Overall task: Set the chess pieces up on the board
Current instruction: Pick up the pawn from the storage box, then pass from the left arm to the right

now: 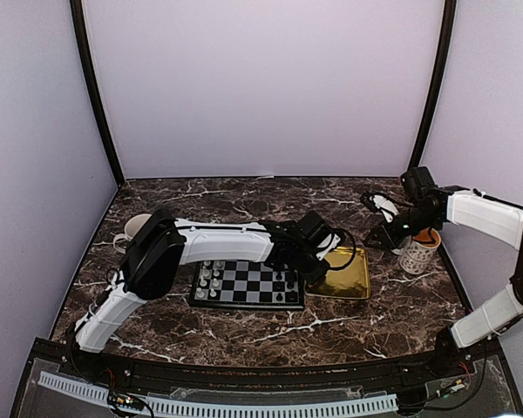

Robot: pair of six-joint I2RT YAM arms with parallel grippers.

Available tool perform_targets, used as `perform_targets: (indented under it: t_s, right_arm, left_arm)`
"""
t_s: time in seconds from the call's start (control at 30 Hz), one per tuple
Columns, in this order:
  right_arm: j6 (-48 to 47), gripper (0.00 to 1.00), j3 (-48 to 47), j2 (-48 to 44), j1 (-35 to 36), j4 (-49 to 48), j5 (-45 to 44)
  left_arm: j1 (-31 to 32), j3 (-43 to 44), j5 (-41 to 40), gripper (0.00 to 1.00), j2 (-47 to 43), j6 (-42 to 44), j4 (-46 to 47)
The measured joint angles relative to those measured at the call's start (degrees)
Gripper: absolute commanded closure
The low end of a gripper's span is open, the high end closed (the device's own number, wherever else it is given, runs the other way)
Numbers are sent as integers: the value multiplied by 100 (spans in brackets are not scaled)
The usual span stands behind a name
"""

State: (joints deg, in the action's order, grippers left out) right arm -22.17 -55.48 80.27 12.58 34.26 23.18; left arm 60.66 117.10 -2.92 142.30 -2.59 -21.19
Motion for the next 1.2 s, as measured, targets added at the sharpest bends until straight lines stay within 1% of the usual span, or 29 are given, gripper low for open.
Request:
perform_targets:
  t_s: [0.1,0.3,0.47,0.57,0.67,0.77,0.97,1.07,1.2]
  right_arm:
    - [0,65,2,17,0,0,4]
    - [0,64,2,63,0,0,28]
    - [4,65,0,63,0,4,61]
    - [11,65,-26,63,0,28,61]
    - [24,65,-179,63,-31,116,63]
    - [42,65,-459,63,-120,236,118]
    - [118,62,-997,61,-258,470,450]
    - [177,60,-1215,122,-264,682,861]
    - [125,60,-1510,595,-267,1174,1722]
  left_arm:
    - [7,22,-74,76,13,-2,-20]
    - [39,125,-223,86,55,0,-138]
    - [46,151,-118,89,57,0,-149]
    - [52,96,33,90,50,0,24]
    - [63,-343,164,90,-136,4,472]
    - [66,-1128,317,90,-573,37,1019]
    - [63,-2817,614,90,-1790,55,2667]
    - [63,-3471,739,90,-2267,52,3663]
    - [63,-3947,826,89,-2437,70,4704]
